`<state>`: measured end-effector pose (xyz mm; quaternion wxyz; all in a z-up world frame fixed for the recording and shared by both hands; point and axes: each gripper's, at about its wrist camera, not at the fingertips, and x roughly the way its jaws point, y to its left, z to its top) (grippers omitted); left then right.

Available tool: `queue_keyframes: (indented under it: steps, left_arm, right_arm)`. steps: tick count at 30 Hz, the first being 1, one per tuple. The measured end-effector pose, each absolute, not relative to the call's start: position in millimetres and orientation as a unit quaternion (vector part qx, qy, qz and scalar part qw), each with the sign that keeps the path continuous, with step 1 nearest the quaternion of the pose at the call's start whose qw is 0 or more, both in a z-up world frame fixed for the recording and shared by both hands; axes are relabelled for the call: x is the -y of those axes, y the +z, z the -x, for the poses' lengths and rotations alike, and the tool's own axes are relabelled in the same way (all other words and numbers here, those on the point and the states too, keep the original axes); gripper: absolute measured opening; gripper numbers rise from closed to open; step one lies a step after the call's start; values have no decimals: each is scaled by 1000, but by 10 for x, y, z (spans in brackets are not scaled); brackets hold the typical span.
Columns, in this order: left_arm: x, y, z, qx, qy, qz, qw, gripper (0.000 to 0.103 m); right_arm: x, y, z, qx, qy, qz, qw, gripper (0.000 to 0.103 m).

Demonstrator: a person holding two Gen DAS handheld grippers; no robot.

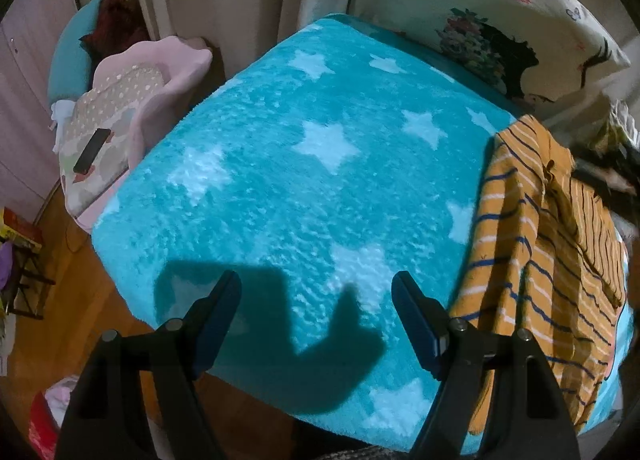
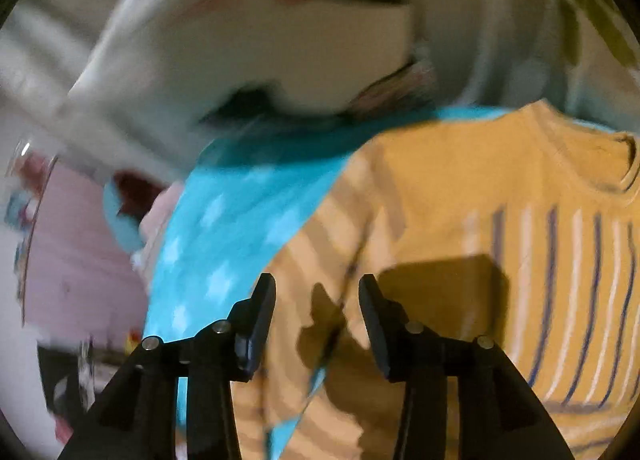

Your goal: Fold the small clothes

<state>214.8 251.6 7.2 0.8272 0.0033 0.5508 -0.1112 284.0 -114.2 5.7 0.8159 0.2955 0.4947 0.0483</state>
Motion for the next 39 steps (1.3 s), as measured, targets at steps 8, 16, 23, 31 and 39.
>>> queue_keyframes:
  steps: [8,16,23,31,39]
  left_arm:
    - [-2146,35,-1991,-564,-245,5,789,77]
    - [-1500,-191,-1582,-594,-365,-74,713,64]
    - [-1824,-55,-2089,-587,-310,-19,747,9]
    - [-2967,331,-3515,-513,-116,68,848,16]
    - [-3321,140,-3218,-540,-131,159,816,60]
  right_arm:
    - [683,-259,-2063,-551,66,-254,792,50]
    - [1157,-203,-1755,-525,5,-302,796,50]
    - [1091,-137,-1777,-512,-25,-295,807,50]
    - [999,-131,-1826,-510,-32,-292,809,50]
    - [955,-158,-1865,-512,-35,-286,810,50]
